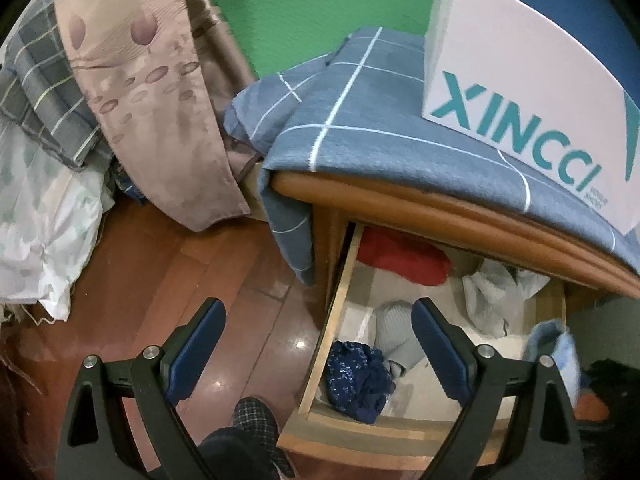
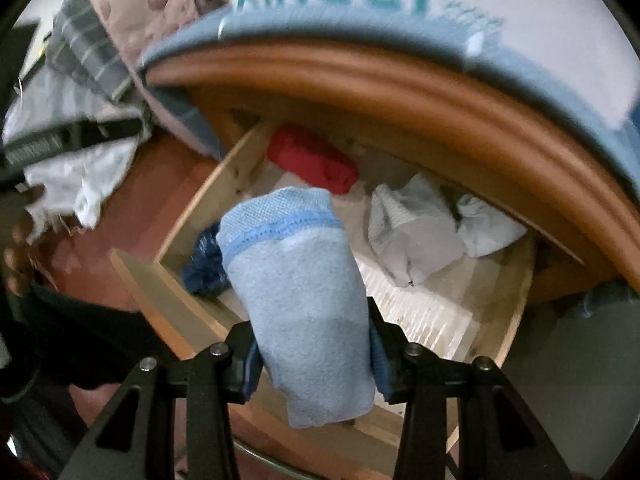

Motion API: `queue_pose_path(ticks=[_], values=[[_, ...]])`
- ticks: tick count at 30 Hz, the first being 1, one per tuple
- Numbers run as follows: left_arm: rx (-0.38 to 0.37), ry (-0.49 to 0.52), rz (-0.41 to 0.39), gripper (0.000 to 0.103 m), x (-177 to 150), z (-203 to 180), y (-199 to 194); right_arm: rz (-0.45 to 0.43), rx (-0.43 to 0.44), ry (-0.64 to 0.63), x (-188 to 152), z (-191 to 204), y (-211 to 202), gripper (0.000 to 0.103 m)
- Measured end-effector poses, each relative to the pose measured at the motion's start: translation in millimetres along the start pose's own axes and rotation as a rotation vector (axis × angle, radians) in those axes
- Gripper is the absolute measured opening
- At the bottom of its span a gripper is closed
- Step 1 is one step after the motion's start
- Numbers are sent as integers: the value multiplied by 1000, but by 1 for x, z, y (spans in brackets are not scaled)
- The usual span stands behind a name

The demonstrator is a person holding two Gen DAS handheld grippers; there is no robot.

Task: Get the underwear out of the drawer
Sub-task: 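Lift the light blue sock above the white box while the left gripper reaches into the drawer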

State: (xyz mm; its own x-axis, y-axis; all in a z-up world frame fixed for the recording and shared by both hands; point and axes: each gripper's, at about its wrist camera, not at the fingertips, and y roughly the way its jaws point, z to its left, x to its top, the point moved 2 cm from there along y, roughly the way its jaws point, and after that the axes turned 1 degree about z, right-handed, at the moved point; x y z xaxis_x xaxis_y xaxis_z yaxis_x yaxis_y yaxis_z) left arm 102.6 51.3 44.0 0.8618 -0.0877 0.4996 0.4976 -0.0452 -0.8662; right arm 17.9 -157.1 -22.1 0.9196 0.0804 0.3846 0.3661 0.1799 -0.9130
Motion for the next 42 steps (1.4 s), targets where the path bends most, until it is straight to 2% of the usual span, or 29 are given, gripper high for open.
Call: queue_pose_path(ticks=[5,11,15,18,20,23,29,33,37,42], values=[[7,35,8,93,-3,-8,3,-93,9,43,5,-7,-47,44],[10,43,0,93,-4,-10,2,-223,-15,31,30,-7,-113,44],[-23,59,12,93,-9,-18,5,-288,-21,26,41,-4,-142,44],[-75,85,67,93,-17,-34,14,-330,-5,53,44,-4,-159,44],[-136,97,146,93,-25,-50,27,-361,3,65,45,-4,-170,44],[-183,107,255,93,-34,-66,50,-396,30,77,44,-8,-186,44],[-132,82,405,93,-41,-76,97,-490,51,135,32,-28,-203,44],[-90,128,430,95,-42,-91,114,-603,35,175,38,-44,-214,44],[-90,134,483,96,-46,-105,140,-684,85,220,52,-59,-219,44],[-72,96,543,96,-49,-101,168,-729,128,240,63,-71,-216,44]])
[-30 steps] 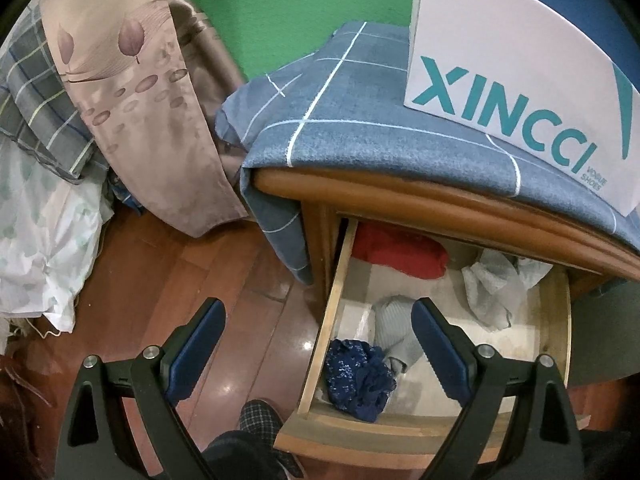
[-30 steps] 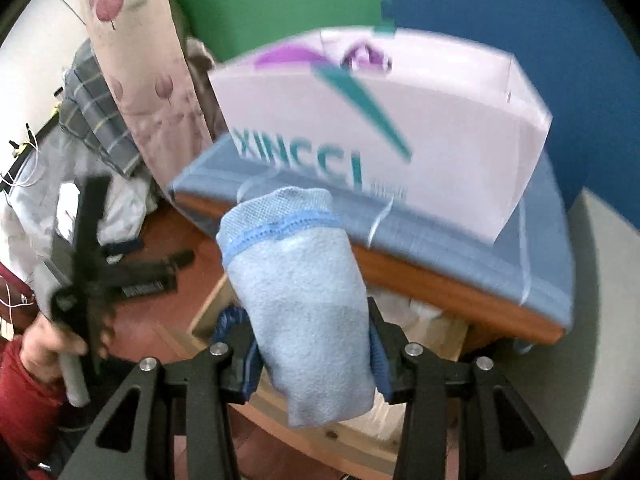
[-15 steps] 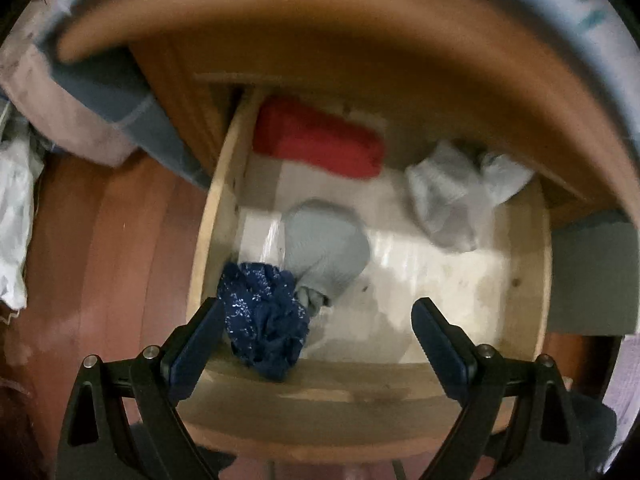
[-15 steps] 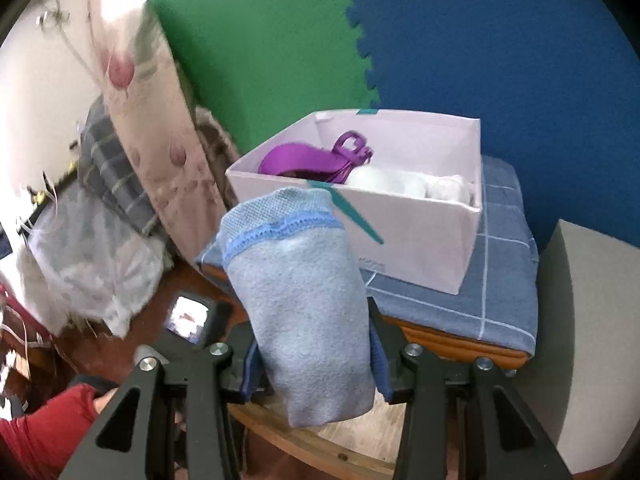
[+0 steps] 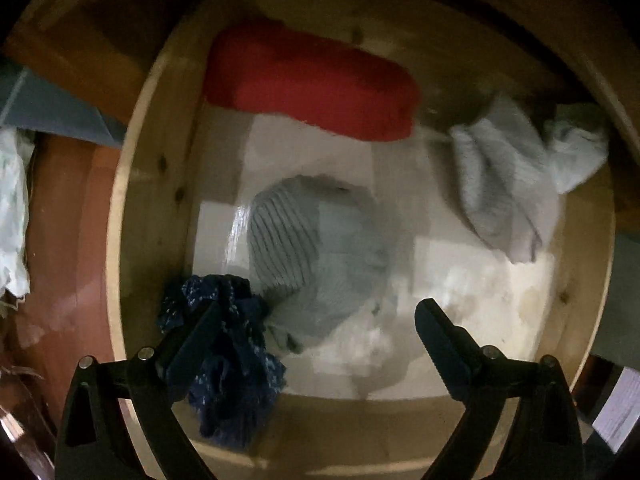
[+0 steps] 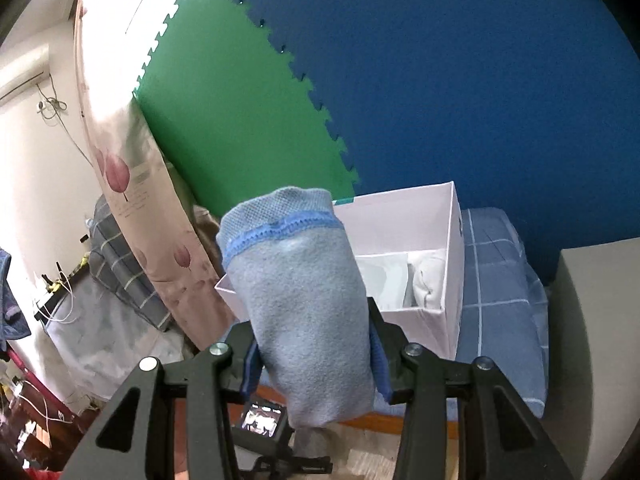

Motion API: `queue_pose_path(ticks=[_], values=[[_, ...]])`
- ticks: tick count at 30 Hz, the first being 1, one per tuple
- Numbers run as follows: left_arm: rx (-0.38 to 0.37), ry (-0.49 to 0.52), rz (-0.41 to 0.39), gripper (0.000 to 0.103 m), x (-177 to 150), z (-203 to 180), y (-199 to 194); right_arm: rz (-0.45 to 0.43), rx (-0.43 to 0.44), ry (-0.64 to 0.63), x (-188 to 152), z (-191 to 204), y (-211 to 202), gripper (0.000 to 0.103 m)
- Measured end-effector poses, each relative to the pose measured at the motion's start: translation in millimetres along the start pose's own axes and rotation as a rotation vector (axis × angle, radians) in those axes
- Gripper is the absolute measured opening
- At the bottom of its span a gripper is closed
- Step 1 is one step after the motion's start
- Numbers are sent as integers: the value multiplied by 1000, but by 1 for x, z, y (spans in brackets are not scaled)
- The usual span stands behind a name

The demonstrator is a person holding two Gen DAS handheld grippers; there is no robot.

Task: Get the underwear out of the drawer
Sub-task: 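Lift the light blue sock above the white box while the left gripper reaches into the drawer, then grasp the grey knit sock with the left gripper while the right gripper holds the blue sock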

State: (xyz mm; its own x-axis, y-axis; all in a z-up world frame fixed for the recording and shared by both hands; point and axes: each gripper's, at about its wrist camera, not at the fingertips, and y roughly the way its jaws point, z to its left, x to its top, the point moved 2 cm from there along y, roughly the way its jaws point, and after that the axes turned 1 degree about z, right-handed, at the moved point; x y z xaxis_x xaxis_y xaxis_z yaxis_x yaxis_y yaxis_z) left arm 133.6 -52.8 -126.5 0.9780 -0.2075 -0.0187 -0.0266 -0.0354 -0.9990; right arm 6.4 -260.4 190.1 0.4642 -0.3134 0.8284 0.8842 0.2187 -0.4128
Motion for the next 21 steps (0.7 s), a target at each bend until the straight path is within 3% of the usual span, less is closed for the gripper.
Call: queue_pose_path(ticks=[4,6,7,8,9,13,21], values=[[-19,-32,49,94,8,3,8,-2,3,19,-5,-11,3,44],[-20,-32,73,77,10,3,14,2,8,39,-8,-19,4,44],[-18,-39,85,59,10,4,16,6,10,39,-11,-21,4,44],[2,-47,97,51,10,6,19,8,4,33,-12,-23,4,44],[5,-59,103,50,11,8,20,12,-10,23,-14,-23,3,44],[6,-61,82,30,12,10,14,20,-12,3,-20,-21,0,44],[-74,-36,22,20,-9,5,-22,3,1,4,-18,-19,-3,44]])
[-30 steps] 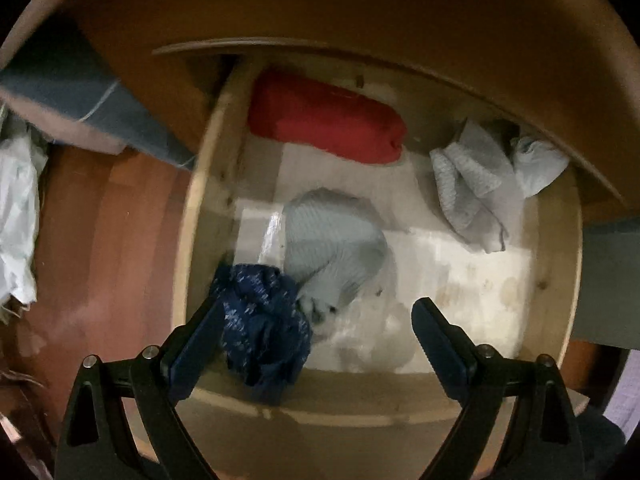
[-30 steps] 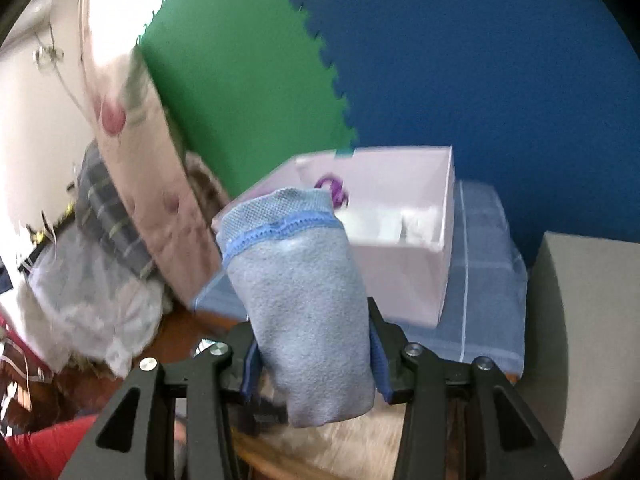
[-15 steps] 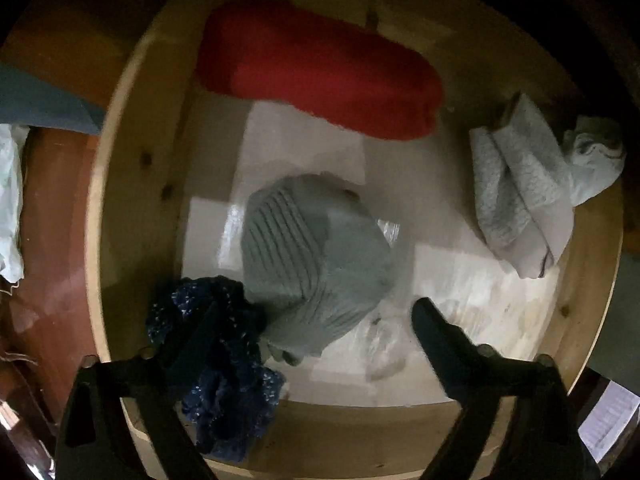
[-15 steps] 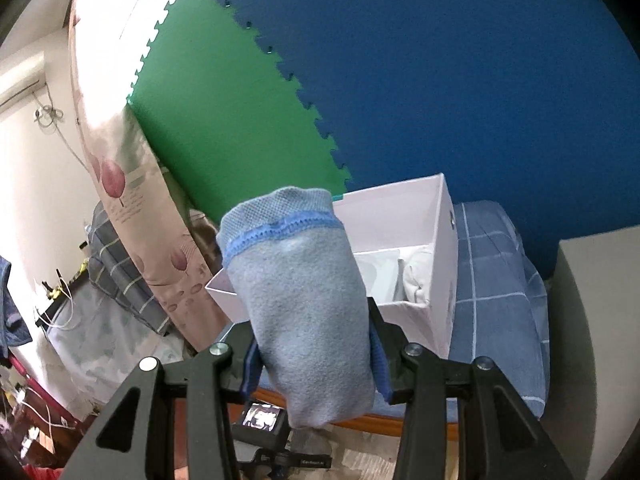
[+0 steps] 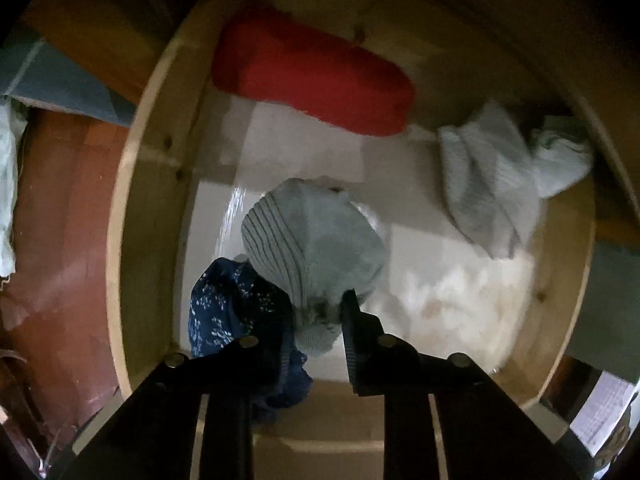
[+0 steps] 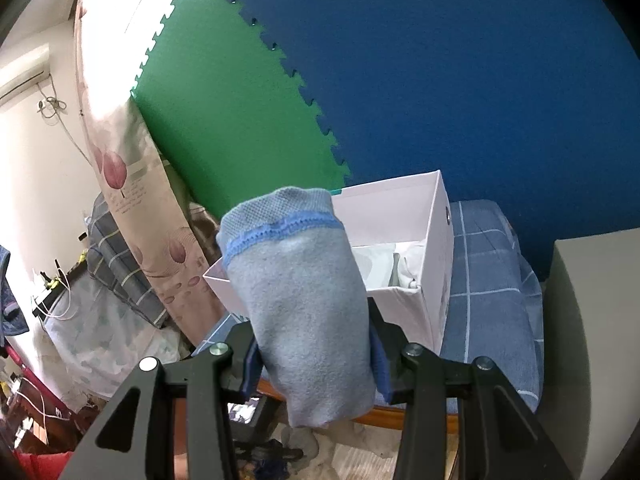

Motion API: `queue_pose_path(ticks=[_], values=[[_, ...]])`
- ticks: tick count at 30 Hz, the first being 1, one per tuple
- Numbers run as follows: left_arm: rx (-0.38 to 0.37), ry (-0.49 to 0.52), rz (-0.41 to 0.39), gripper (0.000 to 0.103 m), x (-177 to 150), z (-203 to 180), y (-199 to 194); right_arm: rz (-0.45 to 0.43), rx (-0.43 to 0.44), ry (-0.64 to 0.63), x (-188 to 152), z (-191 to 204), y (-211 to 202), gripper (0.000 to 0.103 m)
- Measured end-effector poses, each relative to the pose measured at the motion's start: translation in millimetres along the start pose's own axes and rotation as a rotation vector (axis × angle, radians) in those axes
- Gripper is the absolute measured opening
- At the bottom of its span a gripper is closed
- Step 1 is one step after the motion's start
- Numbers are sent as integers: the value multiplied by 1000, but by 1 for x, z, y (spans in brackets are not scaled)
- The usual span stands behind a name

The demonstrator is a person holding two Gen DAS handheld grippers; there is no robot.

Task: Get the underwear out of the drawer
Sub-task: 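Grasp the grey knit sock with the left gripper while the right gripper holds the blue sock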

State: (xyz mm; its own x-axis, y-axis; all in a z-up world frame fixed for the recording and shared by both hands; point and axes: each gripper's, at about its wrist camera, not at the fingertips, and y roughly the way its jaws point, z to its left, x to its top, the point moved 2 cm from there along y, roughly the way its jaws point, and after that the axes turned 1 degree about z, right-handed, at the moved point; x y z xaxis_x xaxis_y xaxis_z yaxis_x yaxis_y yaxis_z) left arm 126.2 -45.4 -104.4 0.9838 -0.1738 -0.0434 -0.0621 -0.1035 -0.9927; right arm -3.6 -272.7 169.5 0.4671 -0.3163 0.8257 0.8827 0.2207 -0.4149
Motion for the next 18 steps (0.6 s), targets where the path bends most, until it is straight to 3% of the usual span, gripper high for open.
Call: queue_pose_path(ticks=[8,13,16,18], values=[[-66,86,-95,19,-33,-6,-67,8,-38,4,-3,-7,4,44],[-128,130,-143,20,-61,11,-85,2,-32,5,-3,-6,3,44],[-145,110,-163,20,-57,17,-87,1,-29,5,-4,-6,2,44],[-196,99,-178,23,-58,19,-91,-4,-26,5,-3,-6,1,44]])
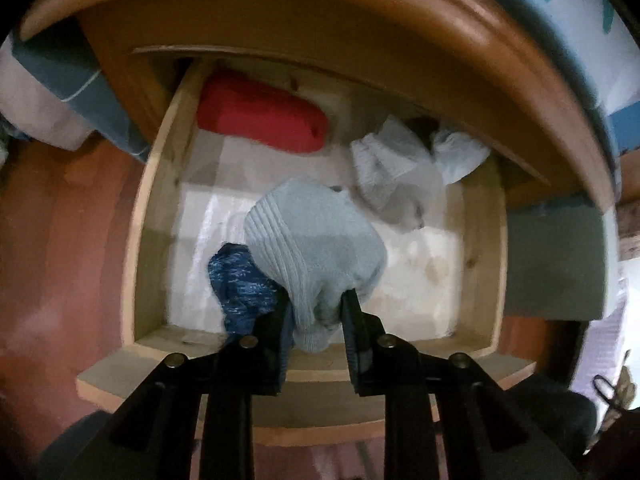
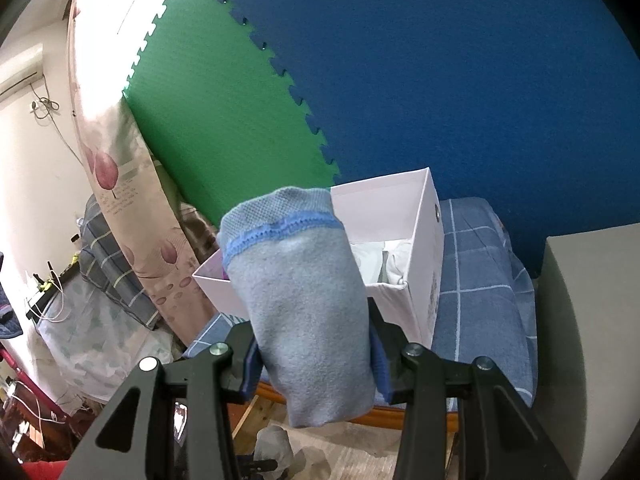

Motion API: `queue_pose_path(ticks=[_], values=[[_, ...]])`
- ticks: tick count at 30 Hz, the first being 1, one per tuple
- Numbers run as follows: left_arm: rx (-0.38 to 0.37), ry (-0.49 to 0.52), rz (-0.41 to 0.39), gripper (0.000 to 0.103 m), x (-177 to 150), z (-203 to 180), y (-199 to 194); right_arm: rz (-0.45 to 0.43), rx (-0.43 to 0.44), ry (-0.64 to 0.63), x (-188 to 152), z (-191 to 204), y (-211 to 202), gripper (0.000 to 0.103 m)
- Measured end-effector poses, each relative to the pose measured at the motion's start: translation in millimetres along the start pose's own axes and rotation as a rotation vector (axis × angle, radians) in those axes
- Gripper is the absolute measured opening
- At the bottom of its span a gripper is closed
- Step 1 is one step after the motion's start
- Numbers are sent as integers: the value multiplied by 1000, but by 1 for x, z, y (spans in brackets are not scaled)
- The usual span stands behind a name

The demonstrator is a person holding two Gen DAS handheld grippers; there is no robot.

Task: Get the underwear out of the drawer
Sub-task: 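Grasp the grey knit sock with the left gripper while the right gripper holds the blue sock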

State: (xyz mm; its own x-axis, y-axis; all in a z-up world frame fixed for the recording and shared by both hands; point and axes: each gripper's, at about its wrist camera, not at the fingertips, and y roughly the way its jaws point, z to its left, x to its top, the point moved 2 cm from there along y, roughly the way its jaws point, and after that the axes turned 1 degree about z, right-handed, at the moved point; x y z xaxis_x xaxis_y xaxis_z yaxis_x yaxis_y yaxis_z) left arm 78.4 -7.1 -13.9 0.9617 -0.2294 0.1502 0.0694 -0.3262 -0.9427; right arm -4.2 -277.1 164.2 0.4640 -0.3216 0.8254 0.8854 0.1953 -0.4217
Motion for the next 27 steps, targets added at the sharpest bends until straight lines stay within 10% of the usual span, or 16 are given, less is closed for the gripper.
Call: queue_pose_path(ticks=[11,12,14,17,24,27], values=[[71,15,147,12,4,-24,94,50,48,-97,-4,7,-4,44],[88,40,150,17,4,-28,98,51,49,-101,-5,6,-5,44],[157,96,160,62,0,-37,103,57,51,-98,-6,5,-4,44],[128,92,130,84,0,-42,103,63,49,-78,-6,1,-1,44],[154,66,259,79,4,-47,139,59,47,-85,-6,4,-2,44],[182,35,310,47,0,-42,147,58,50,-83,-7,4,-2,44]])
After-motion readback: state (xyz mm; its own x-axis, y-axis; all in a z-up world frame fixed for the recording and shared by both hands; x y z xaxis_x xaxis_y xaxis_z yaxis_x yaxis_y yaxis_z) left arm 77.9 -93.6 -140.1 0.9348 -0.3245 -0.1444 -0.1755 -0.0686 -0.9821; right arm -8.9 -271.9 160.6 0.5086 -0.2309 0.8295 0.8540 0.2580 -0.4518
